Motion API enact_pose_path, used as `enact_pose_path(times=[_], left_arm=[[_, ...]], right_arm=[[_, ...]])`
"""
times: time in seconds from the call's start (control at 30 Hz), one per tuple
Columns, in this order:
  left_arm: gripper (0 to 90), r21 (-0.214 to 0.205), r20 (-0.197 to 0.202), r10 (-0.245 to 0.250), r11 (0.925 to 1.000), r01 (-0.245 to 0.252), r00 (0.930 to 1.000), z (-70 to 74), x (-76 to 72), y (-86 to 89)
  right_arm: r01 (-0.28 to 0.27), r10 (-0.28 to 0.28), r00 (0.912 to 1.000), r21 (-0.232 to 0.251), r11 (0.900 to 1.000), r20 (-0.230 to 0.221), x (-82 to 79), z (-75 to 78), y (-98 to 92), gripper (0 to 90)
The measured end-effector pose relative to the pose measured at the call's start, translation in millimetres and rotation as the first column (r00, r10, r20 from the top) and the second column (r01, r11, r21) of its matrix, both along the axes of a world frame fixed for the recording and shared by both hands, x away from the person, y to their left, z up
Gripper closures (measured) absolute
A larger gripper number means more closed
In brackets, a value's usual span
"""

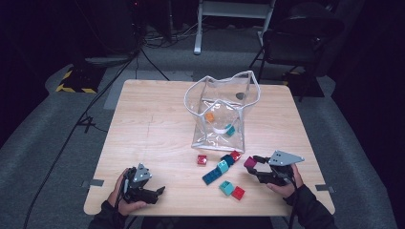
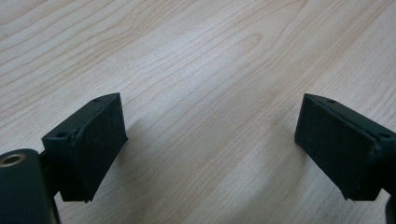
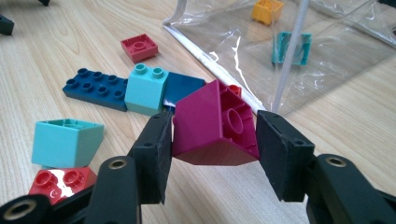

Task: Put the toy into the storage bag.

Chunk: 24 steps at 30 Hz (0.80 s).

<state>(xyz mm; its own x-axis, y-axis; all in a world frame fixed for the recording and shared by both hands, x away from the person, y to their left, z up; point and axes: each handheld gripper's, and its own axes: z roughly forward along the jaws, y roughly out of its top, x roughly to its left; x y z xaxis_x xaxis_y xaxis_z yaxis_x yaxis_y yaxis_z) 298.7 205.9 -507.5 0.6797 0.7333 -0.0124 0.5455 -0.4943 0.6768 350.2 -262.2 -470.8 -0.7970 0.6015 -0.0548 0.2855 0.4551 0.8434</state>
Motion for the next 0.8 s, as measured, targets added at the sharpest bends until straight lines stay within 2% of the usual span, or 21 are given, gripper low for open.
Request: enact_pose_path(times=[0.8], left_arm=[[9.1, 0.001, 0.0, -0.001, 1.0, 0.001, 1.0, 0.0, 0.1, 0.1]], right_arm=[[0.029, -0.031, 0.9983, 0.049, 0.9984, 0.049, 0.2, 18.9, -6.6, 47.5]])
